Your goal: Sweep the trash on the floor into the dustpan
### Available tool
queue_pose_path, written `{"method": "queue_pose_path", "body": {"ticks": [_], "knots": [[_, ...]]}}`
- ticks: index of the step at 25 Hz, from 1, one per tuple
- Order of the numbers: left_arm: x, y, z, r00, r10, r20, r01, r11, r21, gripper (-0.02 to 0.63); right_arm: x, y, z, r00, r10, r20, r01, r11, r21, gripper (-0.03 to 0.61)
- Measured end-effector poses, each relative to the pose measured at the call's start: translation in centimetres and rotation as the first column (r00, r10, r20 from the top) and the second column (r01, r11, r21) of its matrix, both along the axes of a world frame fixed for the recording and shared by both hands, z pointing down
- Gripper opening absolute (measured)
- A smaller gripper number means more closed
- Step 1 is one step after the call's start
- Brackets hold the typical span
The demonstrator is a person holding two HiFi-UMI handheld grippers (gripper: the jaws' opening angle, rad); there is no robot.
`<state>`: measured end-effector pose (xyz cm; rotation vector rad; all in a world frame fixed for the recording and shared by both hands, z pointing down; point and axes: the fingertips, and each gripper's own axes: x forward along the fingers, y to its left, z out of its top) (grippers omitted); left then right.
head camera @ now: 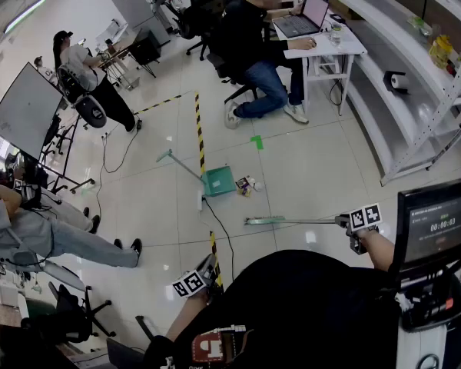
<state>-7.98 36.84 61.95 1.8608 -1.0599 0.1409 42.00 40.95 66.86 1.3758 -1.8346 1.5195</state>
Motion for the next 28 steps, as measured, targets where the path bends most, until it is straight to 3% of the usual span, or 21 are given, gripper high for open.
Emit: {"method": "queue_pose_path", "body": {"ticks": [11, 18, 23, 28], "knots": [[-0.4, -2.0, 0.3, 1.000, 0.019, -0.006, -0.019, 1.000, 0.003, -0.002, -1.7, -4.1, -0.2, 0.999, -0.043, -0.027, 0.043, 0.999, 0.021, 0.086], [-2.0, -8.8, 3.1, 0.996, 0.053, -0.068, -0.055, 0.998, -0.021, -0.002, -3.9, -10.9, -1.0, 0.995, -0.045, -0.091, 0.048, 0.998, 0.029, 0.086], [-4.4, -15.5, 5.3, 0.982, 0.179, -0.056, -0.180, 0.983, -0.030, -0.002, -7.3, -17.4, -2.3, 0.983, -0.044, -0.179, 0.045, 0.999, 0.002, 0.086], [-8.2, -22.7, 5.7, 0.956, 0.291, -0.028, -0.292, 0.956, -0.015, -0.002, -12.6, -26.1, -3.4, 0.946, -0.144, -0.289, 0.146, 0.989, -0.014, 0.086]]}}
